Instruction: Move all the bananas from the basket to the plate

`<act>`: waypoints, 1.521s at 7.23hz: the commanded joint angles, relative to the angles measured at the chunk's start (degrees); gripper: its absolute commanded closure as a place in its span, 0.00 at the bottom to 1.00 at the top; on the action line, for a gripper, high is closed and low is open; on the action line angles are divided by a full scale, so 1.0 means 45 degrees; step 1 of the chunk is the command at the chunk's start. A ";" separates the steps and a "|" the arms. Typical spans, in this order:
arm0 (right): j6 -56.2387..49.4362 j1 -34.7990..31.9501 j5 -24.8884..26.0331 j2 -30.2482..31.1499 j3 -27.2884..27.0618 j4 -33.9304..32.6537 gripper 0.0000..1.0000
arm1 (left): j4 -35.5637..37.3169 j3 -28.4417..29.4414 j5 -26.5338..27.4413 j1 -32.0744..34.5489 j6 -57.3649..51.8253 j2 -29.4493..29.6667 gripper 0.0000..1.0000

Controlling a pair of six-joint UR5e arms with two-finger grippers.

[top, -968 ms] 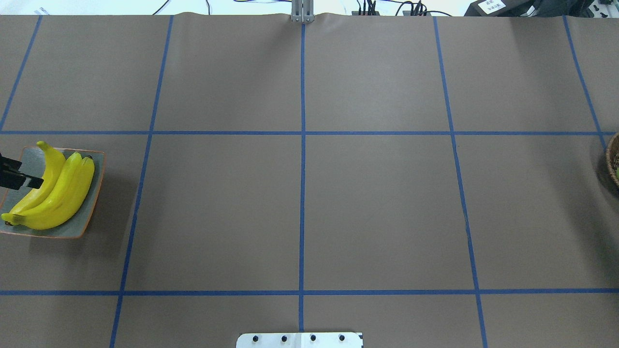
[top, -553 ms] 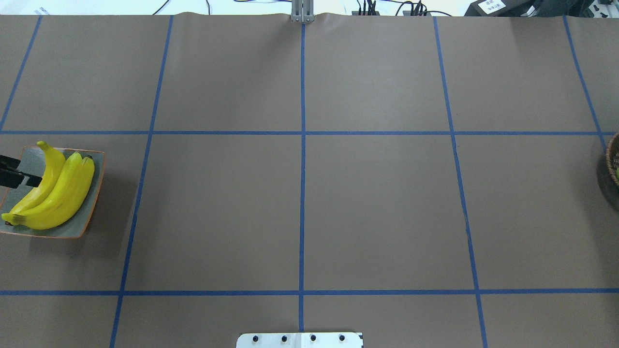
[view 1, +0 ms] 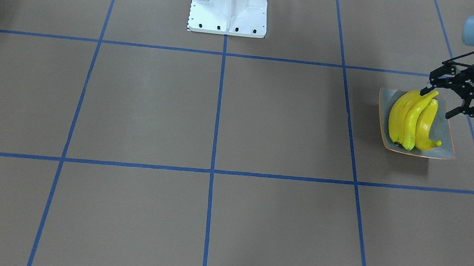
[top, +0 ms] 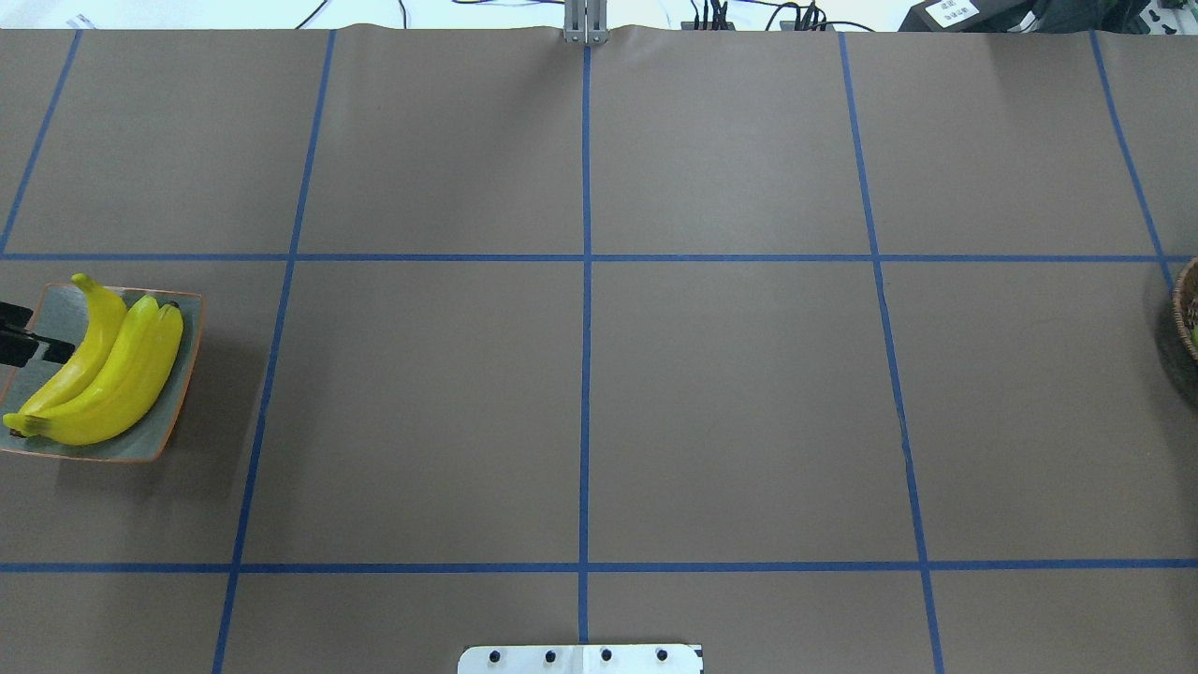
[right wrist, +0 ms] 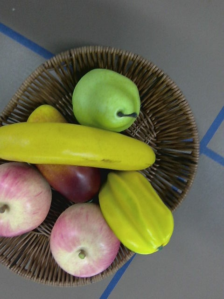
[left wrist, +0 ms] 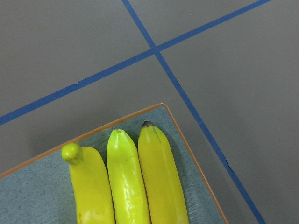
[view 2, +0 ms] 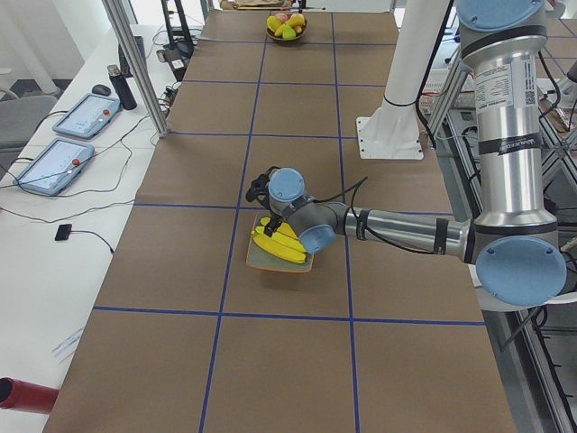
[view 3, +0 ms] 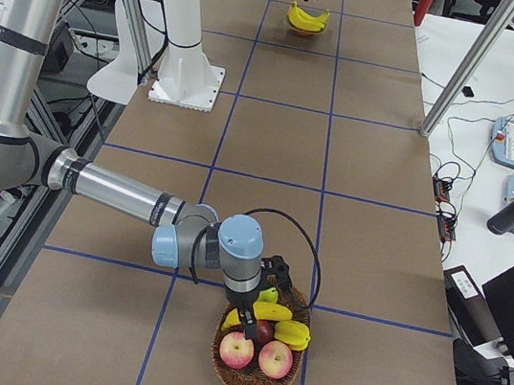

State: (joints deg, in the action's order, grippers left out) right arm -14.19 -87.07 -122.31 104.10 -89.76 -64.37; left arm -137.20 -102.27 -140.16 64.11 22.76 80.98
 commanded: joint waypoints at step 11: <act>0.1478 0.2201 0.0693 0.0323 0.0610 0.2527 0.75 | -0.0039 -0.0048 0.0015 0.0031 0.0000 -0.0026 0.00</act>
State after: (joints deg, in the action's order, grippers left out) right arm -6.22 -77.23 -119.69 105.61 -87.01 -53.21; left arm -137.37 -102.56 -140.10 64.25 22.76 80.85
